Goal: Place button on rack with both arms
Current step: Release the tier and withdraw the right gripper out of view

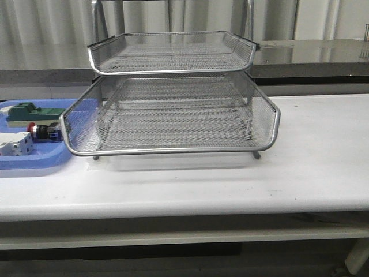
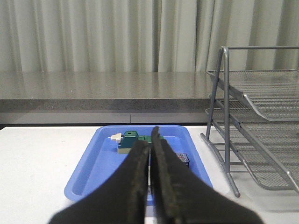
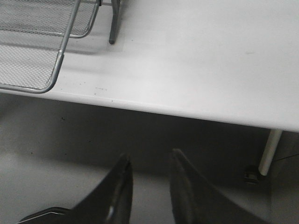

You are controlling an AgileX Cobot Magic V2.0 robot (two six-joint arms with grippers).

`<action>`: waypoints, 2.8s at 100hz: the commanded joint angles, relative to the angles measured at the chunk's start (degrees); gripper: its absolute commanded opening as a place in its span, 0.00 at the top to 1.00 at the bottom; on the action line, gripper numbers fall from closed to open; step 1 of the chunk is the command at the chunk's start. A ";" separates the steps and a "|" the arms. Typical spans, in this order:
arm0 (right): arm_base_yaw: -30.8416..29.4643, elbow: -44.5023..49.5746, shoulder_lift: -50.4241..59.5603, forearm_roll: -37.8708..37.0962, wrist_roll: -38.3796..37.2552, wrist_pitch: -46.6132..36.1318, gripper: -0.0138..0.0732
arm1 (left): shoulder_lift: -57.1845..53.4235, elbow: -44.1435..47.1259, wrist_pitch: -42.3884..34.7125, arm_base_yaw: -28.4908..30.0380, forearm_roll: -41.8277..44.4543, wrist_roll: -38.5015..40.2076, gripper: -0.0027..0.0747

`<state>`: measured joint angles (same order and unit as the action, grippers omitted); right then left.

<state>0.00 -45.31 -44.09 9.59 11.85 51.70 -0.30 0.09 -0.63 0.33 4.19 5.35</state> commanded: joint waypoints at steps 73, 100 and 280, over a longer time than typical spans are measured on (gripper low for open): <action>3.89 -1.96 1.09 -2.20 -0.31 -2.29 0.91 | -1.90 2.67 -4.61 -0.08 -0.34 0.44 0.96; 3.89 -1.96 1.09 -2.20 -0.31 -2.29 0.91 | -1.90 2.67 -4.61 -0.08 -0.34 0.44 0.96; 3.89 -1.96 1.09 -2.20 -0.31 -2.23 0.91 | 60.68 -57.90 37.48 -0.08 -4.95 -6.18 0.96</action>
<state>3.79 -45.31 -43.35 7.41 11.41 52.10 57.58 -54.26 39.59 0.33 -0.74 -0.60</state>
